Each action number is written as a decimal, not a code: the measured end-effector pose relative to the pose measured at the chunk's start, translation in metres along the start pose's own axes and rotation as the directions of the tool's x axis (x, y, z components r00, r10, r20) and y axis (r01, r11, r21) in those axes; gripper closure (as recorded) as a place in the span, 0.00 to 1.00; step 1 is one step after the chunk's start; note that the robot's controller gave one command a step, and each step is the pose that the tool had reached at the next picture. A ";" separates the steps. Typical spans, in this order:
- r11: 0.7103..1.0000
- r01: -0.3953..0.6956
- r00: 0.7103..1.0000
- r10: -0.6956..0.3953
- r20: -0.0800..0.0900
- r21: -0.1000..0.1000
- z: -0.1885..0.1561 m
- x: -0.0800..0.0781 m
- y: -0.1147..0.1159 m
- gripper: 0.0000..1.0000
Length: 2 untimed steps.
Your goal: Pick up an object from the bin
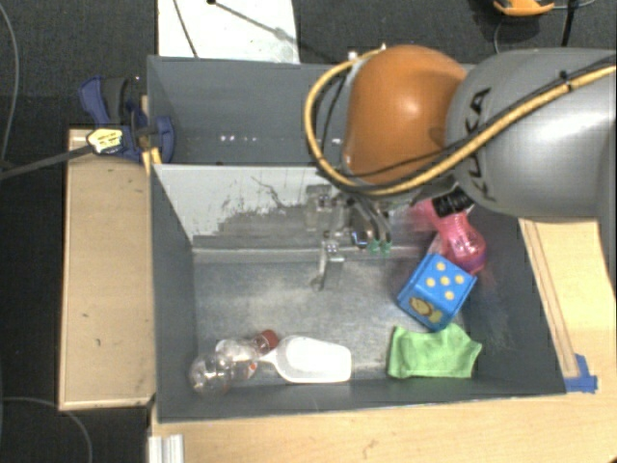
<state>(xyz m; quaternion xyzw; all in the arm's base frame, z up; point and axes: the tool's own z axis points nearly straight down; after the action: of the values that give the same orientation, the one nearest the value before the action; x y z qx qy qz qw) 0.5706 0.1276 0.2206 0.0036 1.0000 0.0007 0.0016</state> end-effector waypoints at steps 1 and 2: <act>1.000 -0.001 1.000 0.001 0.000 0.000 0.000 0.000 0.000 0.00; 0.988 0.154 0.988 -0.154 0.002 0.000 0.051 0.015 0.027 0.00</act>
Offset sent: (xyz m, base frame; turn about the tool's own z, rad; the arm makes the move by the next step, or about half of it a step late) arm -0.0441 0.0801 -0.1506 -0.4390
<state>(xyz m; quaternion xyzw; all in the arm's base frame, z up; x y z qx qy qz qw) 0.5562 0.1550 0.1701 -0.0734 0.9973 0.0006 0.0024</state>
